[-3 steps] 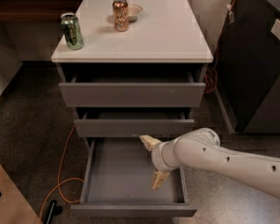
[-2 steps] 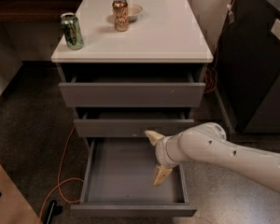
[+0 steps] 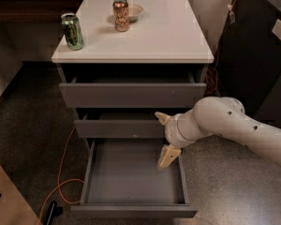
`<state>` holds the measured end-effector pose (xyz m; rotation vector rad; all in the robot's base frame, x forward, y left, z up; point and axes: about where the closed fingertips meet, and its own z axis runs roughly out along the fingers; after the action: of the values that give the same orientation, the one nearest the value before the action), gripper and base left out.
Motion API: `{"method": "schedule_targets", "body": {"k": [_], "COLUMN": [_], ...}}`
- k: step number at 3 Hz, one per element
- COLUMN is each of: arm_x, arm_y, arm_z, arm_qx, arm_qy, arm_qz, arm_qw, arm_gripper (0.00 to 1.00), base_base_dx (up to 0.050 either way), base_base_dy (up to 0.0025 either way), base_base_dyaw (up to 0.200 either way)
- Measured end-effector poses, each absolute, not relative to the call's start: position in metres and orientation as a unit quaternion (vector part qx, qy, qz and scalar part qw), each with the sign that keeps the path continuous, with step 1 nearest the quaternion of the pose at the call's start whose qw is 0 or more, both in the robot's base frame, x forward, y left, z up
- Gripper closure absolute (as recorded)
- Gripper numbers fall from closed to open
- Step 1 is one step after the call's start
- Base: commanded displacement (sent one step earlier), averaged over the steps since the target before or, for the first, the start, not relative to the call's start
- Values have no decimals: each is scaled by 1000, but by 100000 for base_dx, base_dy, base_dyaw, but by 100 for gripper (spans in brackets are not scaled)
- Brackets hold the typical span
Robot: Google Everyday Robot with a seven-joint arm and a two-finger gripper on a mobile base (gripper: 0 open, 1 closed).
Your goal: Place orange can into bottom drawer
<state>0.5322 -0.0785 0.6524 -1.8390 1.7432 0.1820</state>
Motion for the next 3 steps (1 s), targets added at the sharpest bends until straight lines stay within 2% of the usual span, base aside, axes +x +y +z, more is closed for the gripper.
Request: {"method": "schedule_targets", "body": {"k": [3], "arm_x": [597], "arm_y": [-95], "arm_z": [784], "arm_qx": [-697], "arm_qy": [636], "arm_qz": [40], "arm_qw": [330], "arm_gripper": [0], "base_base_dx": [0], "base_base_dy": [0], "base_base_dyaw": [0]}}
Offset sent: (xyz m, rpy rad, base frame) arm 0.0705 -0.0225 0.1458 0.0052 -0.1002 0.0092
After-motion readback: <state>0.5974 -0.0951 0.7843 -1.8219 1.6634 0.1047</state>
